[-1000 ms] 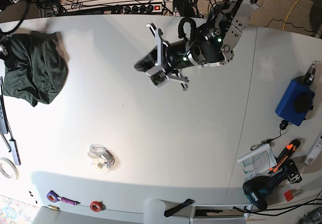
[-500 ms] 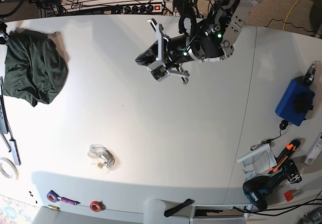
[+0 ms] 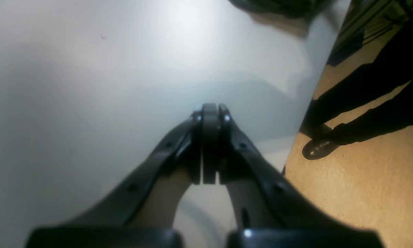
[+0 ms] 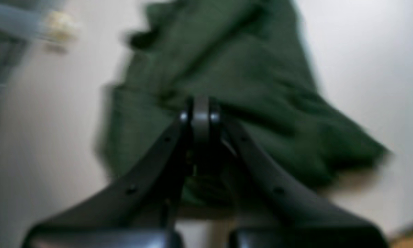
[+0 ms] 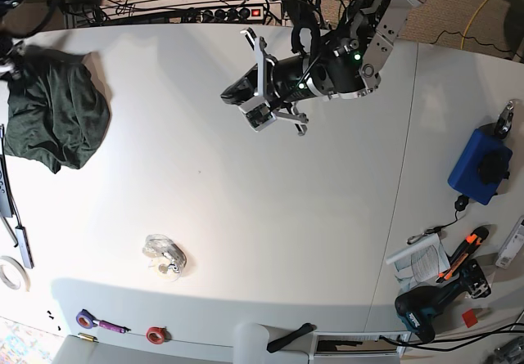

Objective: Layout the t-shirt on the table in an organized manner, then fold the t-shirt properly

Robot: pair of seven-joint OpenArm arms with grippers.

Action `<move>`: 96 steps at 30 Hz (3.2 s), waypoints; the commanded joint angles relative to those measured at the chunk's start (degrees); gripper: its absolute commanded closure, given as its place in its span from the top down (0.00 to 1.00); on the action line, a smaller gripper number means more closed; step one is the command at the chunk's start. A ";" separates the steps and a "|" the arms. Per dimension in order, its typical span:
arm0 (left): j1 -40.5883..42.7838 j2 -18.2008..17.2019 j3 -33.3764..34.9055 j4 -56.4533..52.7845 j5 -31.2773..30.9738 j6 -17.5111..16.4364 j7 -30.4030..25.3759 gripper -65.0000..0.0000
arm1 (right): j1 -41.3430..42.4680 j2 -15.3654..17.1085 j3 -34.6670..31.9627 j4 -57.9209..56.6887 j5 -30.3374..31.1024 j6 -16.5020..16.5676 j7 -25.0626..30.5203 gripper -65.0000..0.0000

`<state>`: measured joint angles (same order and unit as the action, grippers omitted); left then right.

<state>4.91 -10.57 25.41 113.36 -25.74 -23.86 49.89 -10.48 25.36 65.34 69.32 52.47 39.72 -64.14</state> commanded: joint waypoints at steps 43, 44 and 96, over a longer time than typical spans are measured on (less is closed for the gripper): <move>8.59 0.22 -26.38 0.90 7.96 -12.48 -25.86 0.00 | -8.26 3.76 -0.50 29.29 0.00 0.28 16.44 0.00; 10.43 0.22 -29.38 0.94 5.20 -14.12 -24.72 0.00 | -10.16 3.34 -2.08 29.33 1.07 0.28 15.37 0.00; 10.25 -3.23 -13.53 -67.45 7.30 12.96 -35.93 0.00 | 2.80 -10.14 -89.26 -33.79 -20.70 -43.43 47.76 0.00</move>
<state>15.14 -13.37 11.92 45.56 -18.44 -10.70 13.96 -7.79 14.50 -24.08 35.24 31.66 -3.40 -16.47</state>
